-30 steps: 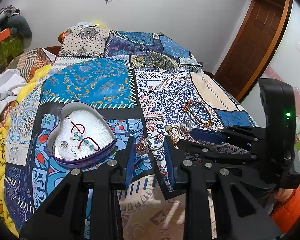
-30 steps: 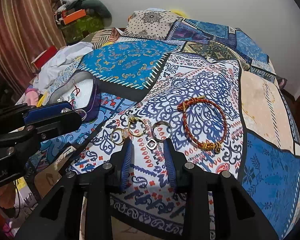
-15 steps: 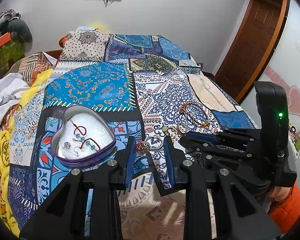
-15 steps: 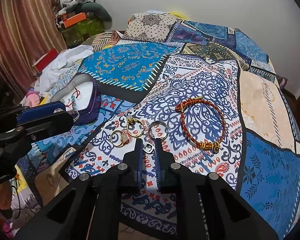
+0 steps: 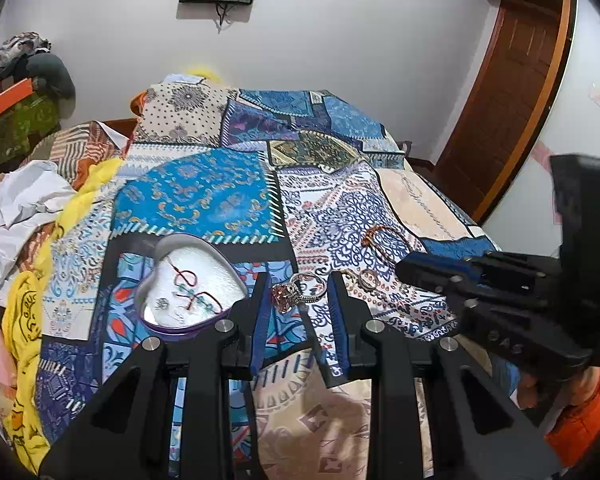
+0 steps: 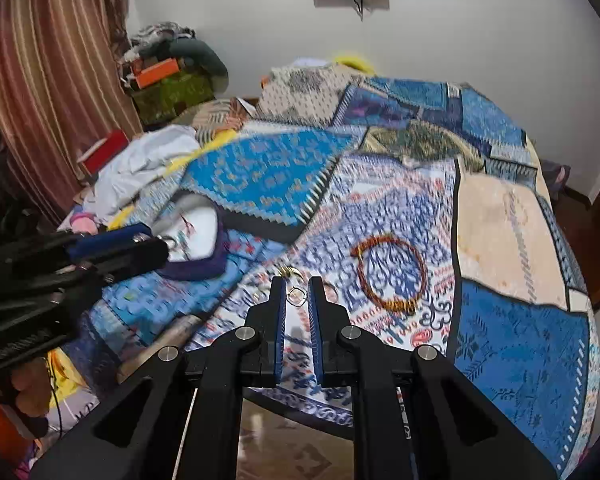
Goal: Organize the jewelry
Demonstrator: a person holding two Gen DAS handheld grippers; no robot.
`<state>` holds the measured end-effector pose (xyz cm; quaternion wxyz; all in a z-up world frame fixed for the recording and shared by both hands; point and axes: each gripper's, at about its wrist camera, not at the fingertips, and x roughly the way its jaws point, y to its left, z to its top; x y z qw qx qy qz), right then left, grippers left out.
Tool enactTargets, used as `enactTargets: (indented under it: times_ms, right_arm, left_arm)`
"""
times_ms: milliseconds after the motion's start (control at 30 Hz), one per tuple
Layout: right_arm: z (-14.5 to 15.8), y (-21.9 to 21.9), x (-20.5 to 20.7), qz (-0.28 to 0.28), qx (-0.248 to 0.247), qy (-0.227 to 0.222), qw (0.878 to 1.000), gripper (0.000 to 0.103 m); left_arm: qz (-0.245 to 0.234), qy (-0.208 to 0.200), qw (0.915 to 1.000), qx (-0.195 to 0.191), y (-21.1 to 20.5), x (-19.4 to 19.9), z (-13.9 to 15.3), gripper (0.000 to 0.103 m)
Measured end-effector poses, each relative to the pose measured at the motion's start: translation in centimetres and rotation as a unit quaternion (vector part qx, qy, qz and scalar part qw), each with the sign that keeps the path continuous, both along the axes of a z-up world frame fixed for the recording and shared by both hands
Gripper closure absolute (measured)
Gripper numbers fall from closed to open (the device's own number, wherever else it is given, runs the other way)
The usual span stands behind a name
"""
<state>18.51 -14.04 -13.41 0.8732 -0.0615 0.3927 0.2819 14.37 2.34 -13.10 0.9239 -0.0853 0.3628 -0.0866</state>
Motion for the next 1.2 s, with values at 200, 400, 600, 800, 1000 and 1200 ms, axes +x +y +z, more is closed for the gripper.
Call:
enactTargets:
  times_ms: [200, 400, 600, 800, 1000, 1200]
  right_arm:
    - [2.3, 1.1, -0.9, 0.009, 0.018, -0.029, 0.999, 0.093]
    - [3.8, 2.9, -1.1, 0.023, 0.033, -0.049, 0.998, 0.093]
    - [4.1, 5.0, -0.8, 0.038, 0.045, -0.05, 0.997, 0.093]
    - [3.4, 7.1, -0.2, 0.057, 0.042, -0.043, 0.997, 0.093]
    - [2.4, 8.7, 0.5, 0.07, 0.035, -0.031, 0.996, 0.093]
    - [0.7, 10.3, 1.7, 0.08, 0.028, -0.01, 0.996, 0.093]
  left_arm:
    - [0.018, -0.01, 0.9998, 0.001, 1.6, -0.4, 0.8, 0.076]
    - [0.037, -0.02, 0.9991, 0.003, 3.5, -0.8, 1.4, 0.076]
    - [0.055, -0.023, 0.9982, 0.007, 5.5, -0.8, 1.4, 0.076]
    - [0.073, -0.007, 0.9973, -0.001, 7.2, -0.6, -0.1, 0.076]
    - [0.073, 0.018, 0.9971, -0.011, 7.9, 0.2, -2.6, 0.076]
    - [0.063, 0.036, 0.9972, -0.019, 8.0, 1.6, -4.4, 0.076]
